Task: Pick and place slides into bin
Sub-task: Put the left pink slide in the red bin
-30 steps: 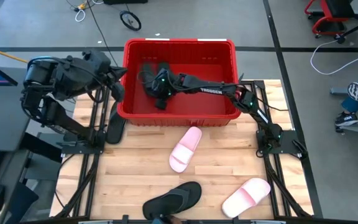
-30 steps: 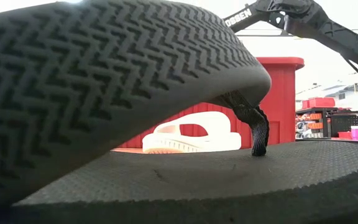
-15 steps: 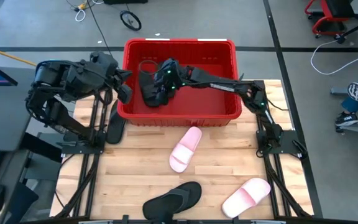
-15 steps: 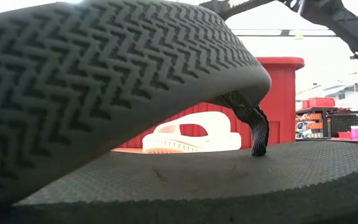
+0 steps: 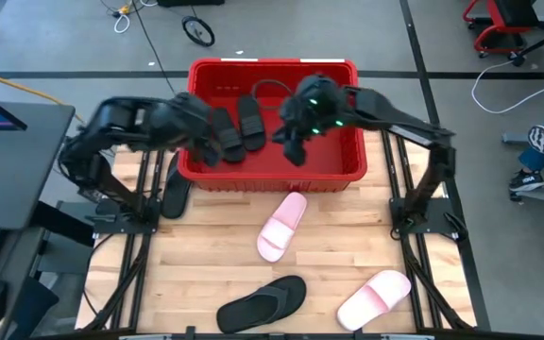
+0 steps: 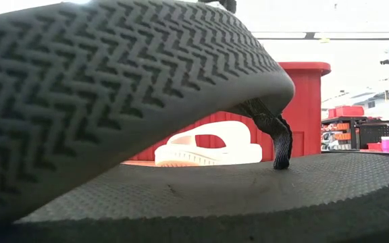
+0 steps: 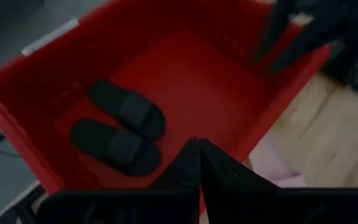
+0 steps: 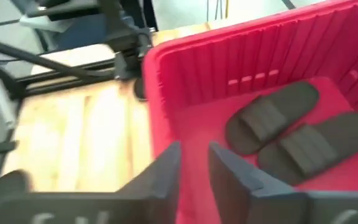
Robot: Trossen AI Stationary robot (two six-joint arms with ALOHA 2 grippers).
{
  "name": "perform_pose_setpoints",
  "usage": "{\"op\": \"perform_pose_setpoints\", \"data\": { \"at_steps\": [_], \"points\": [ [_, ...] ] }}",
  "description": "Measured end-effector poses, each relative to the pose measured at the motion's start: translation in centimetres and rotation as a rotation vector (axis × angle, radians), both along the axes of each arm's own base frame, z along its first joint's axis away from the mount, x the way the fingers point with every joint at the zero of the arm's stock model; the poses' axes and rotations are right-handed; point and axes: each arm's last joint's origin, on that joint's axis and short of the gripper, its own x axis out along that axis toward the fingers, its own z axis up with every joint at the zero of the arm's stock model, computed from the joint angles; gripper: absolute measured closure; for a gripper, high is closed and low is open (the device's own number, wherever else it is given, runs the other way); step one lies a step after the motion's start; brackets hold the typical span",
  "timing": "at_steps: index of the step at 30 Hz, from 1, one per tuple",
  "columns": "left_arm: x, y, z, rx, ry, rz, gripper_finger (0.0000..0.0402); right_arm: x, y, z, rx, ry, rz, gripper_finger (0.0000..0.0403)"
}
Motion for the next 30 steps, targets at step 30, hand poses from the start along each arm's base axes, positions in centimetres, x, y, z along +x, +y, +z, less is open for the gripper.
{"op": "perform_pose_setpoints", "data": {
  "at_steps": [30],
  "points": [
    [11.9,-13.8,-25.4,-0.462,-0.093,-0.523,0.0282,-4.6,24.6,-9.3,0.395,0.536,-0.018,0.0352]
  ]
}}
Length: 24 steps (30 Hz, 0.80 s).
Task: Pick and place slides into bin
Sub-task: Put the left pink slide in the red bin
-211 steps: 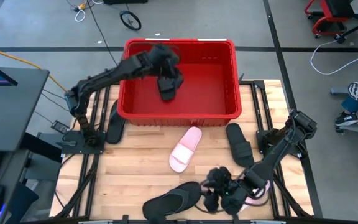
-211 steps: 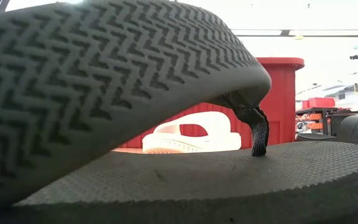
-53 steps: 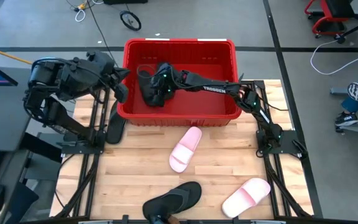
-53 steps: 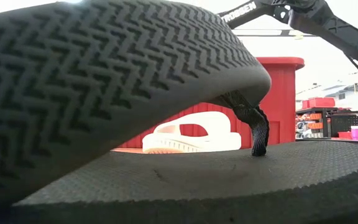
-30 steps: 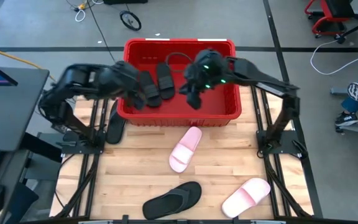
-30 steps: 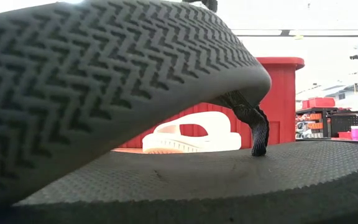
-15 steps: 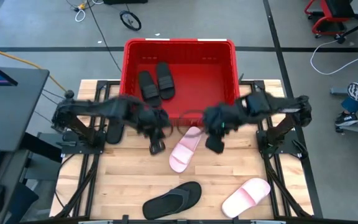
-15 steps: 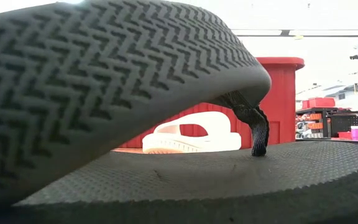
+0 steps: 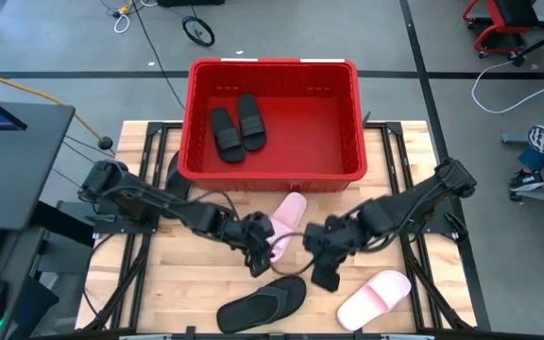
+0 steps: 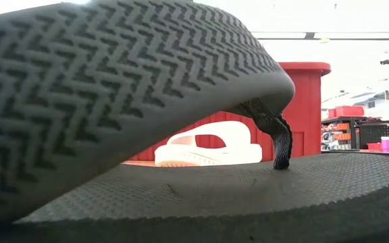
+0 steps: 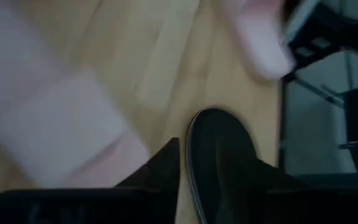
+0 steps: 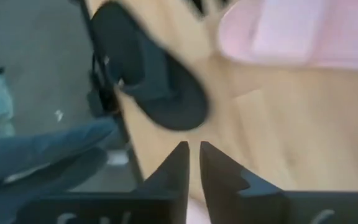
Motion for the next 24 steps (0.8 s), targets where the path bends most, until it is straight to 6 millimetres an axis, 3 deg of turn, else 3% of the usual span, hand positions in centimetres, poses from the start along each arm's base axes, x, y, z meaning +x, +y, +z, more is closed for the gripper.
{"op": "perform_pose_setpoints", "data": {
  "at_steps": [5,9,12,19,24],
  "points": [
    [0.1,-0.3,-3.8,-0.078,0.081,0.102,0.0239,0.2,1.3,-4.5,-0.017,-0.003,0.029,0.0312],
    [0.2,-0.7,-5.7,-0.086,0.127,0.123,0.0231,0.5,0.0,-7.8,-0.217,-0.055,-0.109,0.0288],
    [0.3,-1.3,-6.3,-0.08,0.142,0.11,0.0235,0.9,-1.3,-9.5,-0.265,-0.086,-0.202,0.0281],
    [0.3,-2.2,-7.5,-0.031,0.162,0.05,0.0261,3.3,-4.9,-12.2,-0.244,-0.267,-0.253,0.028],
    [0.1,-2.3,-8.4,-0.01,0.2,0.049,0.0275,4.2,-7.8,-12.6,-0.251,-0.275,-0.335,0.0281]
  ]
}}
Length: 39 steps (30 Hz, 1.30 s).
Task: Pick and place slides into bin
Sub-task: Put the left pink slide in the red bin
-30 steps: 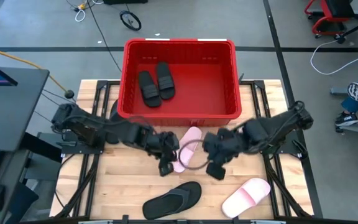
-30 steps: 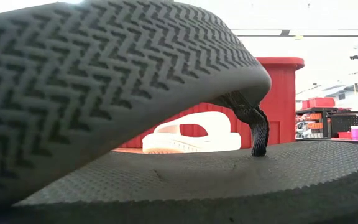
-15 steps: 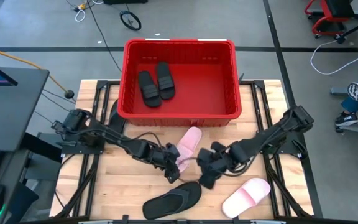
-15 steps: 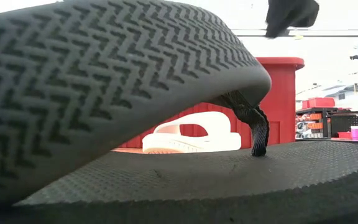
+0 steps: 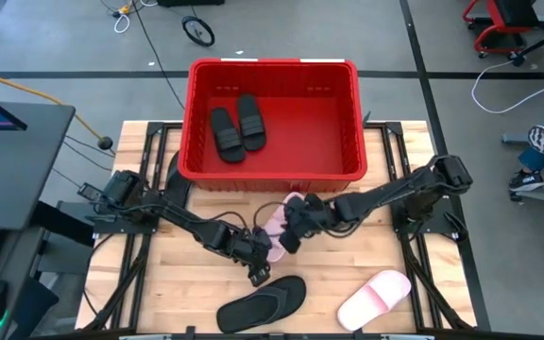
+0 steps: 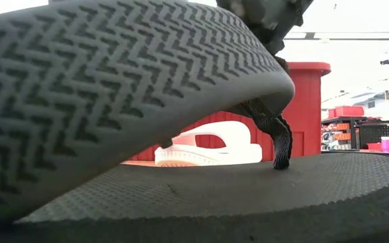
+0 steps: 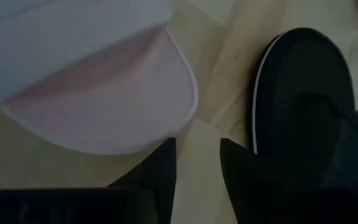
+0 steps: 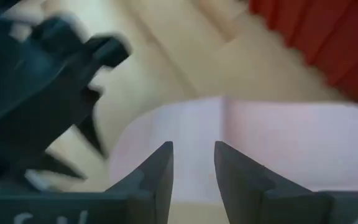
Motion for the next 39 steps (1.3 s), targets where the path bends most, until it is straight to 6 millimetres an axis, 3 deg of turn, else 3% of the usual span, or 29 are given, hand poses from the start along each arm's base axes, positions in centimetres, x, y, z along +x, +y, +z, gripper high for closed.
{"op": "perform_pose_setpoints", "data": {
  "at_steps": [9,19,28,34,39],
  "points": [
    [-0.9,0.3,-0.8,-0.005,0.088,0.058,0.0287,0.3,-3.3,-0.3,0.127,0.057,-0.04,0.0281],
    [-1.5,-1.3,-0.8,-0.011,0.087,0.018,0.0288,0.1,-2.1,-0.9,0.148,0.091,-0.033,0.0281],
    [-2.0,-2.3,-0.8,-0.037,0.091,0.031,0.0292,1.2,-1.6,-4.4,0.134,0.189,-0.028,0.026],
    [-2.2,-2.7,-0.8,-0.039,0.089,0.019,0.0294,2.1,-1.3,-5.3,0.239,0.168,0.055,0.0242],
    [-2.2,-2.7,-0.8,-0.037,0.089,0.02,0.0294,2.3,-0.9,-5.3,0.306,0.156,0.104,0.0253]
  ]
}}
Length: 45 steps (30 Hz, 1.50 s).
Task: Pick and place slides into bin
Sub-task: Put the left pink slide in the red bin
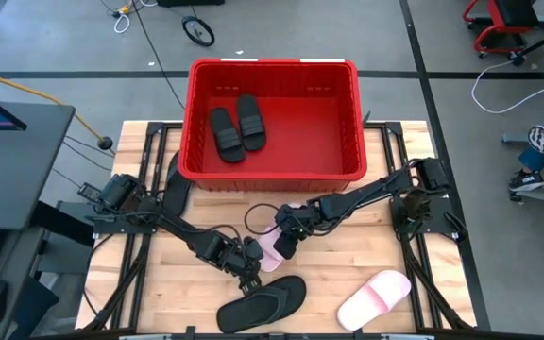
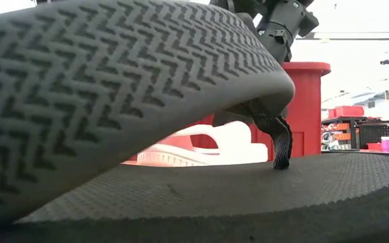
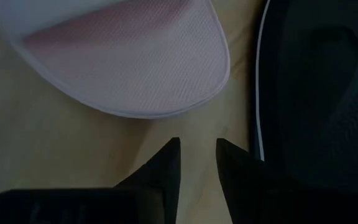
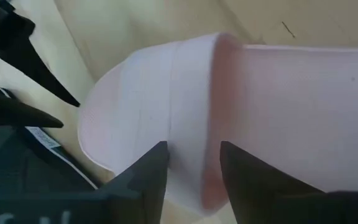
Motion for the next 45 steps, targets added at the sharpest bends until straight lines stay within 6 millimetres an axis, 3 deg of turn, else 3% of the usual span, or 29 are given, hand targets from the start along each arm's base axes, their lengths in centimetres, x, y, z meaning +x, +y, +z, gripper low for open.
{"op": "perform_pose_setpoints", "data": {
  "at_steps": [3,7,13,15,22,26,28,31,36,40,45],
  "points": [
    [0.0,0.0,0.0,0.0,0.0,0.0,0.0295,0.1,0.1,0.1,0.021,-0.007,0.008,0.029],
    [0.0,0.0,0.0,-0.003,0.001,0.004,0.0295,0.2,0.1,0.2,0.034,-0.027,0.027,0.0375],
    [-0.4,-0.8,0.0,-0.157,0.06,0.179,0.0308,0.1,1.4,1.6,0.068,-0.072,-0.02,0.039],
    [-0.7,-1.4,0.0,-0.186,0.075,0.196,0.0316,-0.1,2.1,3.4,0.075,-0.12,-0.026,0.0395],
    [-2.0,-3.6,0.3,-0.218,0.08,0.196,0.0345,-2.4,3.6,12.5,-0.014,-0.408,-0.057,0.0396],
    [-2.4,-4.0,0.0,-0.208,0.094,0.222,0.0362,-4.7,3.3,19.7,-0.123,-0.658,-0.138,0.0396],
    [-2.5,-4.0,-0.1,-0.212,0.099,0.228,0.0371,-6.4,1.8,23.2,-0.23,-0.741,-0.228,0.0396],
    [-2.2,-3.9,0.1,-0.221,0.084,0.237,0.0382,-7.9,-0.7,26.4,-0.422,-0.775,-0.378,0.0398],
    [-1.8,-3.4,0.2,-0.241,0.072,0.274,0.0392,-9.7,-6.1,29.6,-0.6,-0.75,-0.532,0.0398],
    [-1.4,-3.0,0.2,-0.249,0.061,0.286,0.0392,-10.3,-10.8,28.4,-0.627,-0.539,-0.605,0.0398],
    [-1.0,-2.4,0.2,-0.261,0.061,0.323,0.0384,-9.3,-16.9,25.6,-0.622,-0.376,-0.668,0.0398]
  ]
}}
